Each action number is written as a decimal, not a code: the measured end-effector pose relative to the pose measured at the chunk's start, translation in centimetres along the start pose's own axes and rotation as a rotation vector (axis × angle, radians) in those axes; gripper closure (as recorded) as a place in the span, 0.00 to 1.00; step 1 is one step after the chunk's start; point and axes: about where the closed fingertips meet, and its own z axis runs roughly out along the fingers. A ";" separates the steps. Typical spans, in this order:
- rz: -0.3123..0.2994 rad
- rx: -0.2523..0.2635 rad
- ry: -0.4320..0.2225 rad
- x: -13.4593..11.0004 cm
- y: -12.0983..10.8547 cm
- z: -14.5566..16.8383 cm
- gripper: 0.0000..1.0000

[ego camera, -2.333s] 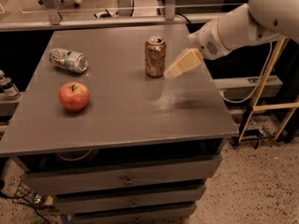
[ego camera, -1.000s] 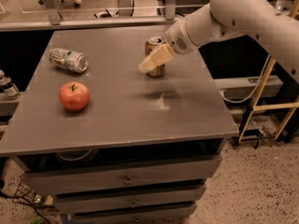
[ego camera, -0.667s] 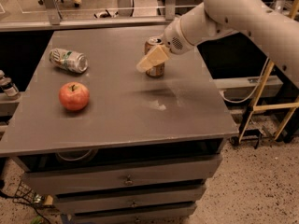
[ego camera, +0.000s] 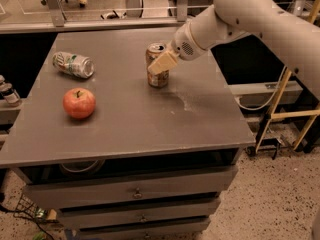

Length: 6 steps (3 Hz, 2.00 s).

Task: Knock orange can over

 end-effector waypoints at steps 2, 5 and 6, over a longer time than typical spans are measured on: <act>-0.142 0.040 0.136 0.8 -1.4 -5.1 1.00; -0.425 -0.124 0.617 7.0 1.0 -6.2 1.00; -0.425 -0.124 0.617 7.0 1.0 -6.2 1.00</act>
Offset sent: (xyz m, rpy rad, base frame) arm -0.0142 -0.0786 0.0475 -0.3221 -0.0919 0.0968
